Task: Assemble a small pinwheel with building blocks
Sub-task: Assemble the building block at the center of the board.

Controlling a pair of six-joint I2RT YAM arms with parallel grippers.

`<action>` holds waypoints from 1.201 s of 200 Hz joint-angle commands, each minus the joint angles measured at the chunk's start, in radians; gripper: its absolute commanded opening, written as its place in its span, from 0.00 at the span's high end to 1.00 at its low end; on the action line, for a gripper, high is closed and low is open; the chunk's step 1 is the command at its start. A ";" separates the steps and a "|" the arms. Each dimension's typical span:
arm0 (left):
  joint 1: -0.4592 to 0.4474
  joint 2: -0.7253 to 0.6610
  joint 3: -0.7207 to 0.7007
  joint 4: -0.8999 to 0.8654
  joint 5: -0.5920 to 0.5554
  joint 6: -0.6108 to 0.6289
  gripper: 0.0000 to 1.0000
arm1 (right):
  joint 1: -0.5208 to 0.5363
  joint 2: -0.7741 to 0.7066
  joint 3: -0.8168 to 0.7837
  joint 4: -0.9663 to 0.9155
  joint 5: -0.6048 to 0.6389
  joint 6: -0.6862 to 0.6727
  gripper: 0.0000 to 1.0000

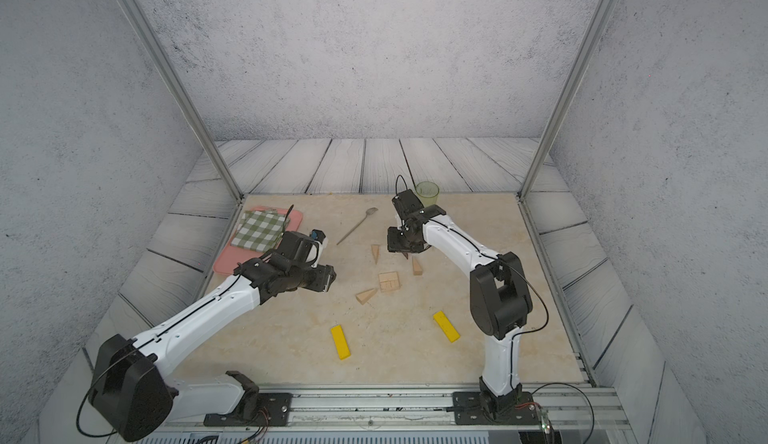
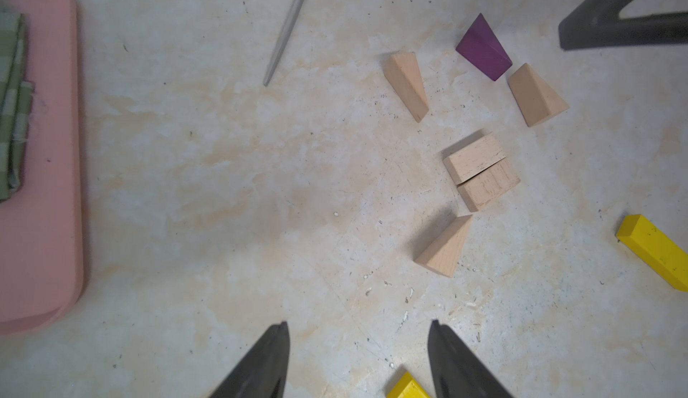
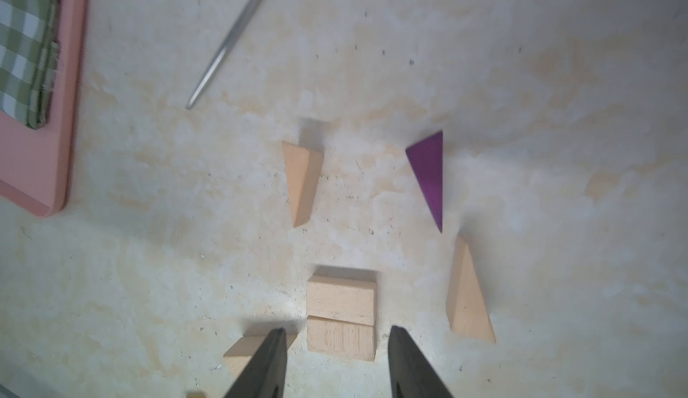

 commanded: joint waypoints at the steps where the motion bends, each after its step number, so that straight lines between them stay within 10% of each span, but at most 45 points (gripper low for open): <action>1: 0.010 -0.056 -0.046 -0.027 -0.006 -0.032 0.35 | 0.022 0.132 0.097 -0.132 0.056 -0.075 0.47; 96: 0.022 -0.235 -0.196 0.017 0.007 -0.075 0.34 | 0.107 0.590 0.675 -0.391 0.138 -0.095 0.38; 240: 0.022 -0.306 -0.293 0.075 0.042 -0.111 0.34 | 0.129 0.663 0.676 -0.371 0.111 -0.279 0.86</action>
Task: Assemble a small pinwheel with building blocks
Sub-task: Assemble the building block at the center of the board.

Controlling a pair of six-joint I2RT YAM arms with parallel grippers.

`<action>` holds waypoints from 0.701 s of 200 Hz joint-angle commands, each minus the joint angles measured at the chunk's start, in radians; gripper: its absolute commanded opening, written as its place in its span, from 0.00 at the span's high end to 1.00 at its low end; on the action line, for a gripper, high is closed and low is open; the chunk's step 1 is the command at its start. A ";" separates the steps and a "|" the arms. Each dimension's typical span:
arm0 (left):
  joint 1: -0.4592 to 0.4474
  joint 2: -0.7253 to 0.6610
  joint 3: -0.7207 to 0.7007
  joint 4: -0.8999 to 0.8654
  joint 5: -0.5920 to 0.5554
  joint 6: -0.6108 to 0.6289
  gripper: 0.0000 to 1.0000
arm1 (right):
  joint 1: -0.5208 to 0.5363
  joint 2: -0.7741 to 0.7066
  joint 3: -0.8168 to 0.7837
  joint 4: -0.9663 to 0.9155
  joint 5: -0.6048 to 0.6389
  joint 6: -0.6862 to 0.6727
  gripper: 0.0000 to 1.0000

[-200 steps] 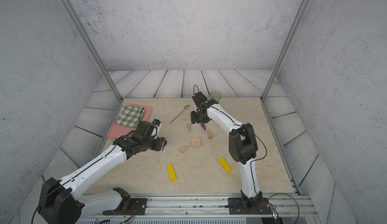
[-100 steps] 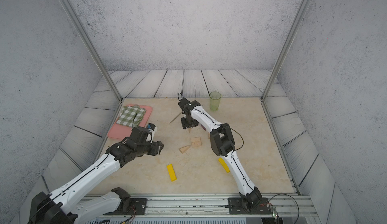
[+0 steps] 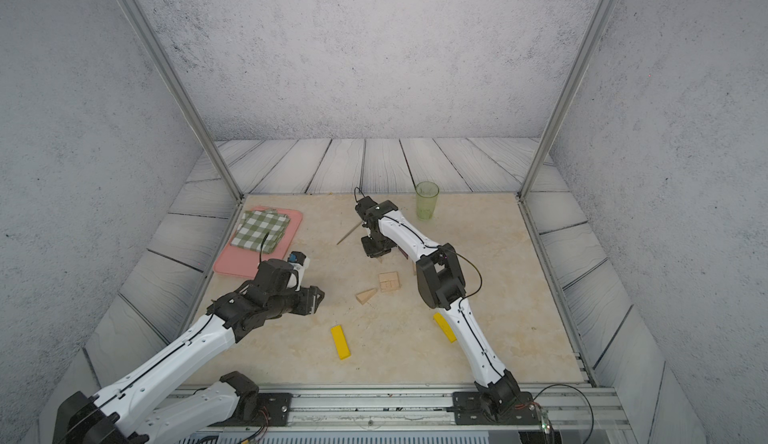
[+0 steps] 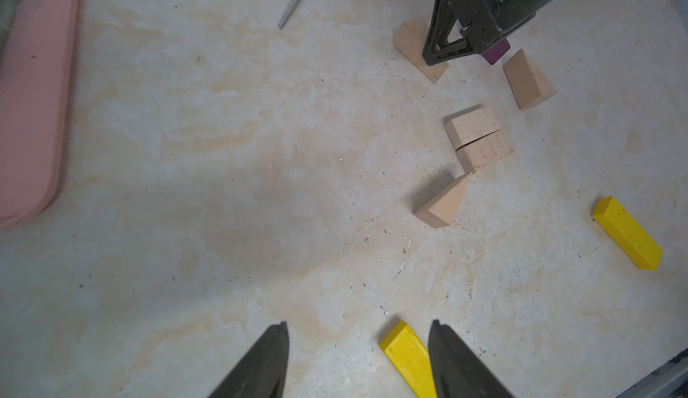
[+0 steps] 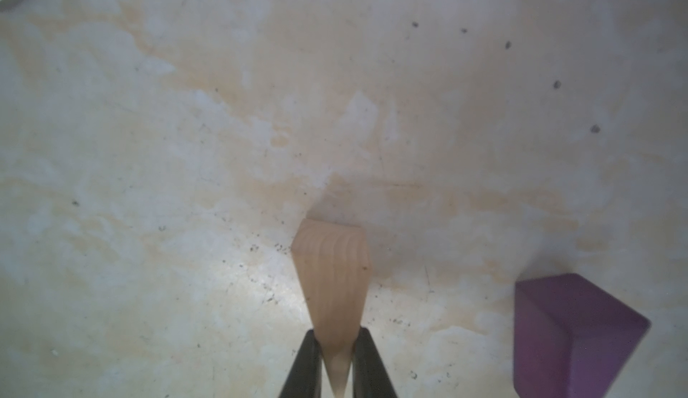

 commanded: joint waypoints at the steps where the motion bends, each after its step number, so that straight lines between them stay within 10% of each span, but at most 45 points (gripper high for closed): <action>1: 0.006 -0.010 -0.017 0.015 0.008 -0.010 0.34 | 0.016 0.053 -0.023 0.001 -0.029 -0.072 0.86; 140: 0.006 -0.020 -0.056 0.041 0.032 -0.012 0.34 | 0.065 -0.085 -0.270 0.100 -0.091 -0.096 0.87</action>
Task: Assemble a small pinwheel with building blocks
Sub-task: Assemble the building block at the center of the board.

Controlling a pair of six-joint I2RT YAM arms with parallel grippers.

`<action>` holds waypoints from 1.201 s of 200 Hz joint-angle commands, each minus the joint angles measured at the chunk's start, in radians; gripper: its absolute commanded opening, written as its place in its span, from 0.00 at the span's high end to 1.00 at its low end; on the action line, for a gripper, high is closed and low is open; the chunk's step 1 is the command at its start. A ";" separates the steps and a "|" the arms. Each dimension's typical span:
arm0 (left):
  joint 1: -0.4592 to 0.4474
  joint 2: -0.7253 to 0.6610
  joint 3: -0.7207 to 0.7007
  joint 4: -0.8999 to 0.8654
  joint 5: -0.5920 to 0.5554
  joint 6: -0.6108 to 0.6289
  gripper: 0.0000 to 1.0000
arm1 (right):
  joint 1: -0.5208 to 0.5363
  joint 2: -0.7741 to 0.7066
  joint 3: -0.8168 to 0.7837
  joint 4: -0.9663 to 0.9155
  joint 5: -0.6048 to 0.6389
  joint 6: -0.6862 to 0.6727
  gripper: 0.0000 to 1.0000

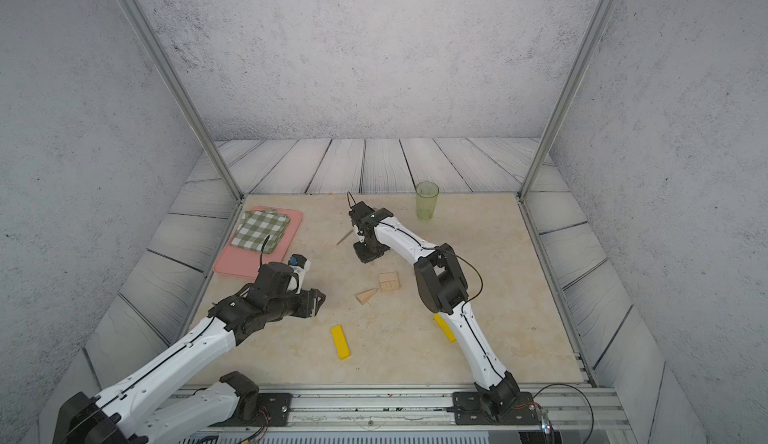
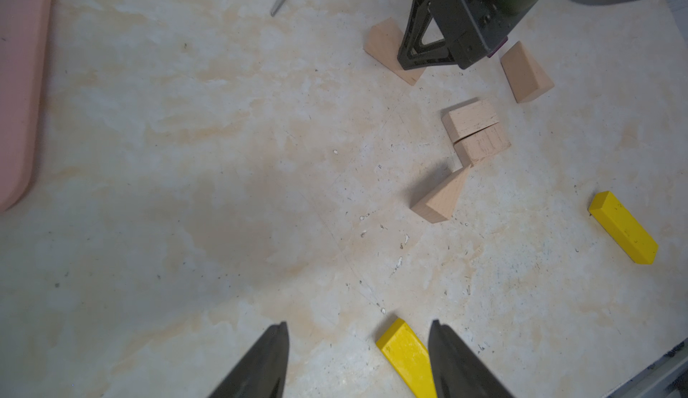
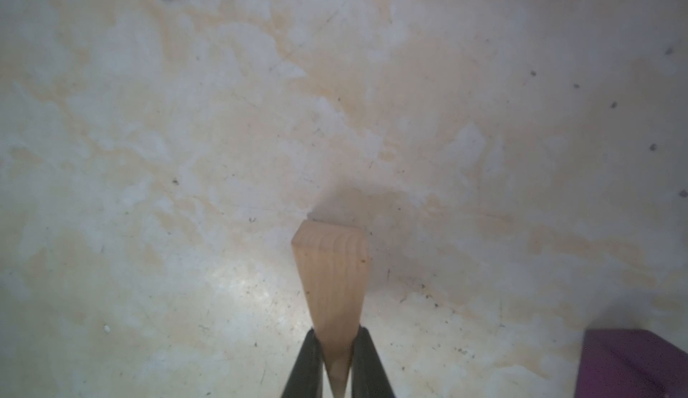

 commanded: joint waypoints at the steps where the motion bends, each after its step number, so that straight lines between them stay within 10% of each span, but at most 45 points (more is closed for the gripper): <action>1: 0.006 -0.012 -0.017 0.010 0.010 -0.004 0.34 | 0.017 0.005 -0.072 -0.089 -0.048 -0.014 0.87; 240: 0.006 -0.029 -0.028 0.011 0.013 -0.015 0.34 | 0.017 -0.108 -0.228 -0.044 0.033 -0.028 0.82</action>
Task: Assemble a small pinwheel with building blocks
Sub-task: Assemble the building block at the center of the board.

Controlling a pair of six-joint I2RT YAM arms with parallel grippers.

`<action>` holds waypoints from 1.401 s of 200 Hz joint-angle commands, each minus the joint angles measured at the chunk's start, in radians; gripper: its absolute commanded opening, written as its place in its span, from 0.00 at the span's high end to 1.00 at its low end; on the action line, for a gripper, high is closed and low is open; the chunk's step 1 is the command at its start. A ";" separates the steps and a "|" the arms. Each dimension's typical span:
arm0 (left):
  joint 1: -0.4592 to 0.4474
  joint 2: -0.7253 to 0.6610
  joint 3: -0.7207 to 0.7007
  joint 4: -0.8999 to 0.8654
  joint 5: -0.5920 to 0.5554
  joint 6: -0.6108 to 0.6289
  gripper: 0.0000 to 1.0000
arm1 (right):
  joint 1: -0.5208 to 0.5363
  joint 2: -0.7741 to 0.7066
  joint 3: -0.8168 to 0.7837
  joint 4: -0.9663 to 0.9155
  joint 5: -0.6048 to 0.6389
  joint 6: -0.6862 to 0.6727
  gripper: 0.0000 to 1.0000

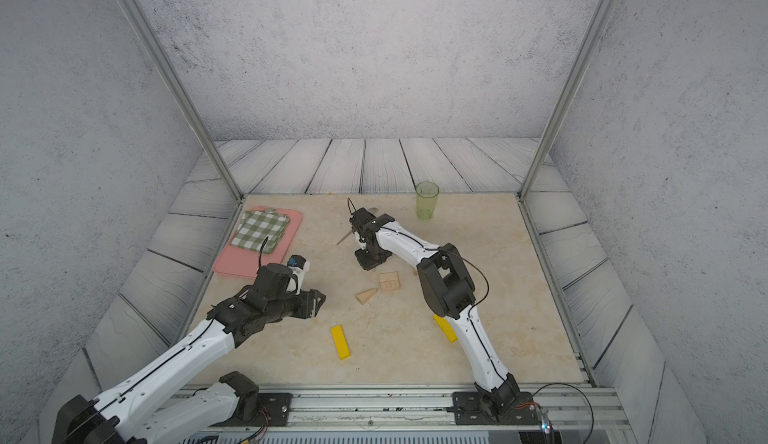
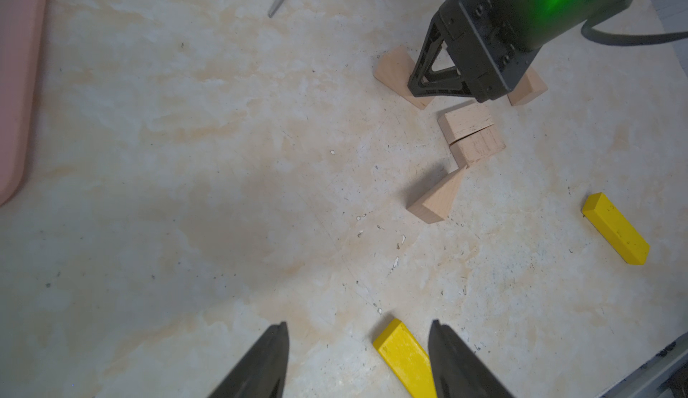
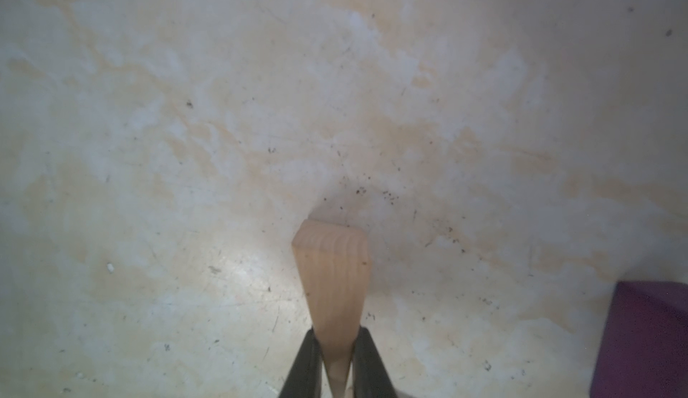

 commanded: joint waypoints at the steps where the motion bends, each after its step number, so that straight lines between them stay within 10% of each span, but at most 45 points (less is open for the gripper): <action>1: 0.006 -0.011 -0.013 0.001 0.005 -0.005 0.34 | 0.005 -0.002 -0.043 -0.103 0.017 -0.009 0.82; 280: 0.006 0.001 -0.010 -0.005 0.011 -0.002 0.34 | -0.150 -0.108 0.097 -0.211 0.120 0.093 0.60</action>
